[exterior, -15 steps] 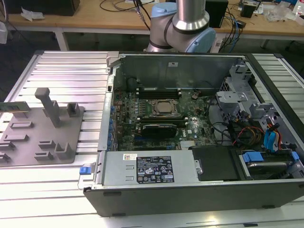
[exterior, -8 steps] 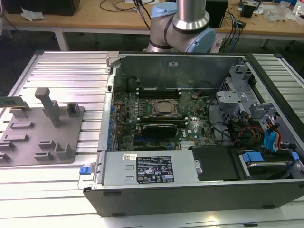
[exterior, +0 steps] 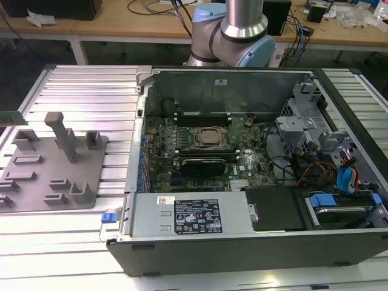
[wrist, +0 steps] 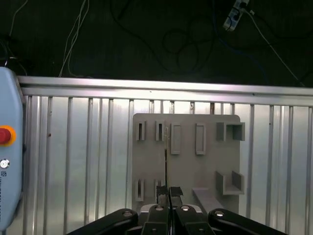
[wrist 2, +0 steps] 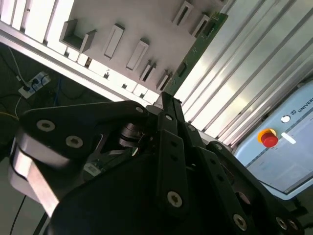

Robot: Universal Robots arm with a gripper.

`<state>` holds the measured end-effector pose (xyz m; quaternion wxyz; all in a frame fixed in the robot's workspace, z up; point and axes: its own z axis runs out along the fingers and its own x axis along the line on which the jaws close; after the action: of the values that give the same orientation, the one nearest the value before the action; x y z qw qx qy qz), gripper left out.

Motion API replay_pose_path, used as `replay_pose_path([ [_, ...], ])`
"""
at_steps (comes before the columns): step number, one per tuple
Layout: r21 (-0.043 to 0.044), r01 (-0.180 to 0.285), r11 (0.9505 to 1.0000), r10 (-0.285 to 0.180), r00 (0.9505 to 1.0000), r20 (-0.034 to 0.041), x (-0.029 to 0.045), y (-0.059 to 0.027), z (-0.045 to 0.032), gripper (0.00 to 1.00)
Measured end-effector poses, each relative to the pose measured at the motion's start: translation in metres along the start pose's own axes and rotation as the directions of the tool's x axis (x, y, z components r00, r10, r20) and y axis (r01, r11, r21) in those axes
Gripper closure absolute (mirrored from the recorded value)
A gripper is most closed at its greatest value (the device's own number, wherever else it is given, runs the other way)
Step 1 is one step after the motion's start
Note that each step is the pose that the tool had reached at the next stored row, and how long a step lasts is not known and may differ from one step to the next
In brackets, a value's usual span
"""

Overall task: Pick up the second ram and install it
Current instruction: 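Pick up the second ram and move it above second insertion slot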

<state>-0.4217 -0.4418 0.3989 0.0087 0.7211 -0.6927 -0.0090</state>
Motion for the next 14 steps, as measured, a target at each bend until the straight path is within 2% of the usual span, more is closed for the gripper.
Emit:
replay_pose_path([
  [5,-0.0013,0.0,1.0,0.0,1.0,0.0048,0.0,-0.0001,0.0,0.91],
  [6,-0.0194,0.0,0.9998,0.0,1.0,0.0069,0.0001,-0.0004,0.0001,0.91],
  [11,-0.0235,0.0,0.9997,0.0,1.0,0.0075,0.0001,-0.0032,-0.0001,0.91],
  [14,-0.0255,0.0,0.9997,0.0,1.0,0.0077,0.0006,-0.0127,-0.0004,0.91],
])
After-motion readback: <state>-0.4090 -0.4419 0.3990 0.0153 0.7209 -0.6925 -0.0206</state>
